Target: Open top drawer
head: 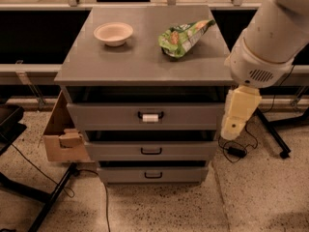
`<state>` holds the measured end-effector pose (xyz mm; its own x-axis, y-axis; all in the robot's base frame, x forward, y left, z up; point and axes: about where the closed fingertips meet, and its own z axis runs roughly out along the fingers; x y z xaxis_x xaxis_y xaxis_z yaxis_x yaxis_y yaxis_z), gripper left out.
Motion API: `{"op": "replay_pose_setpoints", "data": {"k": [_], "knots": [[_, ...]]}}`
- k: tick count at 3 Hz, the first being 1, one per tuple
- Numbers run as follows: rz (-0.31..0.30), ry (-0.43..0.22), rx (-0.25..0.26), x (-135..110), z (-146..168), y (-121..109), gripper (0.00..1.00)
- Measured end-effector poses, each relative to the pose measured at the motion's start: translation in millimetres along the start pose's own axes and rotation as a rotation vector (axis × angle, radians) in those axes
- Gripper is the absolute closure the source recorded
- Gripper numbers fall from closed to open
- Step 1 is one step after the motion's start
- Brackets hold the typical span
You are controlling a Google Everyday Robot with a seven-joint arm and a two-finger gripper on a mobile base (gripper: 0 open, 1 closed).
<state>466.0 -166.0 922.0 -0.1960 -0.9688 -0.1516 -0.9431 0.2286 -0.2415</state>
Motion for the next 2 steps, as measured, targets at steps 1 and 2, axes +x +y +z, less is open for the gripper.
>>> {"op": "replay_pose_setpoints", "data": {"k": [1, 2], "knots": [[-0.044, 0.064, -0.004, -30, 36, 3, 0.0], [-0.079, 0.14, -0.022, -53, 73, 12, 0.0]]}}
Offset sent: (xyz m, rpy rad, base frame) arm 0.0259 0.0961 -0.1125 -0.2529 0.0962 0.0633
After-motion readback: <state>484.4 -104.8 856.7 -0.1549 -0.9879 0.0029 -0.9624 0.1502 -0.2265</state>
